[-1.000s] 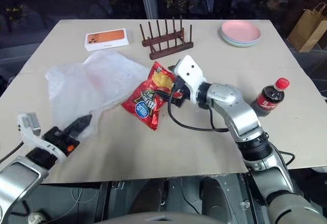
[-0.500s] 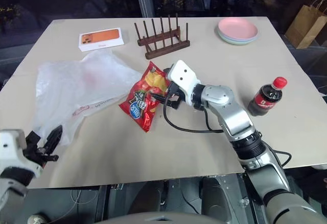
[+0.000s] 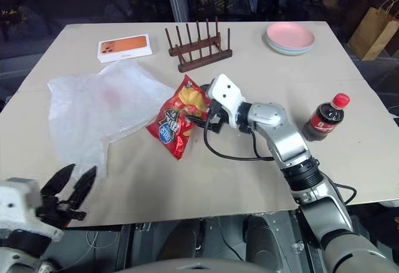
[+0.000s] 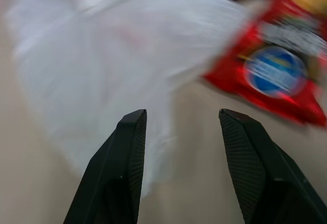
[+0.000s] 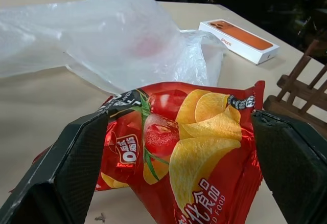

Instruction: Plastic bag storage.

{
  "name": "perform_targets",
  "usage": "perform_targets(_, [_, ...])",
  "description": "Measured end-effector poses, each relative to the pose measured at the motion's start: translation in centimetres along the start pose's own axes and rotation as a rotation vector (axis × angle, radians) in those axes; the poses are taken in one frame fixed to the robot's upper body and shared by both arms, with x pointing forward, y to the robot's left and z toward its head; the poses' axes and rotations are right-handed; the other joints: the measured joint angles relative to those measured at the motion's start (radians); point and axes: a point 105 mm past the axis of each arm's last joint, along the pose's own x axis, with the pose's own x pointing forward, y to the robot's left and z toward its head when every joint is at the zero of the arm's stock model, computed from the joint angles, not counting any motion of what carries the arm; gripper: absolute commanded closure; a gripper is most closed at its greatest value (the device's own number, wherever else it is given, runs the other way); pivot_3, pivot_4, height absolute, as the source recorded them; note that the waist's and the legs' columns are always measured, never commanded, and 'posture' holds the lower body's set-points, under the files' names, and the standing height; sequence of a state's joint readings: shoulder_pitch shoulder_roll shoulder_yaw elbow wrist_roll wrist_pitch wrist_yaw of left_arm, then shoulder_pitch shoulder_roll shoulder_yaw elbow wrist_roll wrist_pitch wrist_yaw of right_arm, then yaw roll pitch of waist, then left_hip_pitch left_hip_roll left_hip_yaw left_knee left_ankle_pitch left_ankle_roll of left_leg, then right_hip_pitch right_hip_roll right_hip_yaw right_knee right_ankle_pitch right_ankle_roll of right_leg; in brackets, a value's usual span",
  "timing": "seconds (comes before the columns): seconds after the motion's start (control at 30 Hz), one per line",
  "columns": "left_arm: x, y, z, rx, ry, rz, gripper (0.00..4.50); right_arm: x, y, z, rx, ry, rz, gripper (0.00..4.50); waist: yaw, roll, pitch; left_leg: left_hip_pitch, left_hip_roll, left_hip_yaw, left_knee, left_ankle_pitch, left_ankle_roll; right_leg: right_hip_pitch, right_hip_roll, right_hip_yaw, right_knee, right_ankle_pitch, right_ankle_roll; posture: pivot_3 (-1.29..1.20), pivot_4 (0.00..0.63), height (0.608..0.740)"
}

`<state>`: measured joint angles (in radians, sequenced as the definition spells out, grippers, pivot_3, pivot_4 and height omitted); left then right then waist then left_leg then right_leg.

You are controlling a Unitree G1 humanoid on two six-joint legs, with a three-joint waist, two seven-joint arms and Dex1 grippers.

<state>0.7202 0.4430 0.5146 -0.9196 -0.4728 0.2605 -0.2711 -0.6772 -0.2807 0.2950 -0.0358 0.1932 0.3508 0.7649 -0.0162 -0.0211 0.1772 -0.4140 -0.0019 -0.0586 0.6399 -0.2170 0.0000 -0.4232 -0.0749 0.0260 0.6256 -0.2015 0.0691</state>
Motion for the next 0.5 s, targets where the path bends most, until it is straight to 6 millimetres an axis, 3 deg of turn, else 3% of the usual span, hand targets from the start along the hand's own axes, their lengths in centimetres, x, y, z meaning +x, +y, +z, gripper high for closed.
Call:
perform_targets(0.1, [1.8,0.4,1.0,0.052,-0.047,0.027,2.21,0.0,0.0,0.1,-0.005,-0.007,-0.001,0.00,-0.002,-0.001,0.000,0.000,0.004,0.000,0.001,0.000,0.000,0.000,0.004,0.000,0.000,0.001,0.000,0.00,0.150,0.740])
perform_targets(0.13, [4.2,0.9,1.2,0.102,-0.025,0.046,2.21,-0.4,-0.4,-0.1,-0.008,0.006,-0.023,0.00,0.005,0.002,0.001,0.001,0.004,-0.003,0.002,0.001,-0.002,0.001,0.005,-0.002,0.003,0.001,0.000,0.00,0.150,0.740])
perform_targets(0.2, [5.9,1.9,1.5,0.166,0.011,0.093,2.21,-0.4,-0.2,0.1,-0.013,-0.004,-0.023,0.00,0.000,0.001,0.000,0.001,0.007,-0.003,0.002,0.002,-0.002,0.001,0.008,-0.002,0.003,0.002,-0.001,0.00,0.150,0.740])
perform_targets(0.4, [10.4,5.0,-0.9,0.405,0.310,0.146,2.21,-1.8,-0.4,-0.7,-0.018,0.029,-0.090,0.00,-0.011,0.001,0.001,0.001,0.008,-0.003,0.001,0.002,-0.003,0.000,0.011,-0.002,0.003,0.004,0.002,0.00,0.150,0.740])
perform_targets(0.5, [12.1,4.6,-2.8,0.434,0.390,0.079,2.21,-2.4,-0.5,-0.8,-0.015,0.042,-0.118,0.00,-0.021,0.001,0.001,0.001,0.008,-0.002,0.000,0.002,-0.003,0.000,0.011,0.000,0.002,0.004,0.002,0.00,0.150,0.740])
